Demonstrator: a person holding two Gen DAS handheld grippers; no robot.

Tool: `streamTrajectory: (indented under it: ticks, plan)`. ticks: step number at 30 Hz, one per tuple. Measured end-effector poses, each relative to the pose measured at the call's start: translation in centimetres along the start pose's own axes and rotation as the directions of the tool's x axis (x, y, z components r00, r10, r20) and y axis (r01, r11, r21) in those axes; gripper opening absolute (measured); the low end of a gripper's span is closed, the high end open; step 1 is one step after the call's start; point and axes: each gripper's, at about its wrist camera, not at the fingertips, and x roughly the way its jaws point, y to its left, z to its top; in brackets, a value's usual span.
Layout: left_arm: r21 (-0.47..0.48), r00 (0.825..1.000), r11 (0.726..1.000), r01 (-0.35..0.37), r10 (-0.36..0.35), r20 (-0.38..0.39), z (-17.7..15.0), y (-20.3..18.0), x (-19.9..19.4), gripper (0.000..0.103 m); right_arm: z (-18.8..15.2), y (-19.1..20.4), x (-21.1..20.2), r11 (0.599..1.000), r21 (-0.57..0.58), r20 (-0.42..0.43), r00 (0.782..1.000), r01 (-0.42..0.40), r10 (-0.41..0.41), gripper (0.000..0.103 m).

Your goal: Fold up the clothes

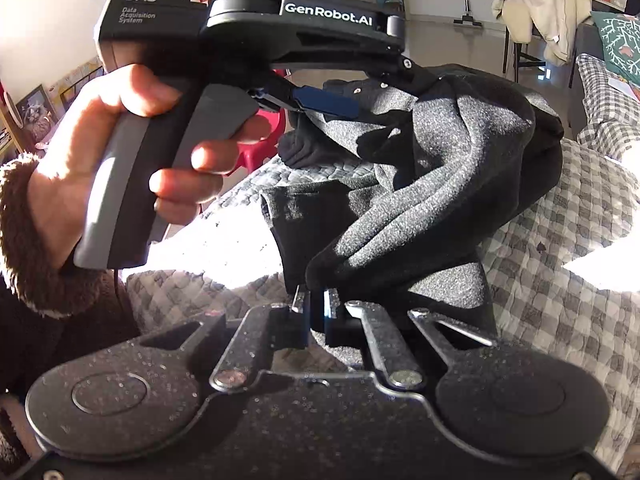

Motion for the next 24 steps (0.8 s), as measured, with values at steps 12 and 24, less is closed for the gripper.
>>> streamTrajectory:
  ticks: [12, 24]
  plan:
    - [0.094, 0.957, 0.953, -0.289, 0.288, 0.02, 0.9, 3.4, -1.7, 0.083, 2.7, -11.6, -6.4, 0.95, 0.305, 0.218, 0.966, 0.067, -0.138, 0.033]
    - [-0.209, 0.943, 0.926, -0.315, 0.281, -0.178, 2.1, 12.3, -1.7, 0.083, 4.6, -22.2, 6.2, 0.85, 0.435, 0.019, 0.941, 0.296, -0.338, 0.032]
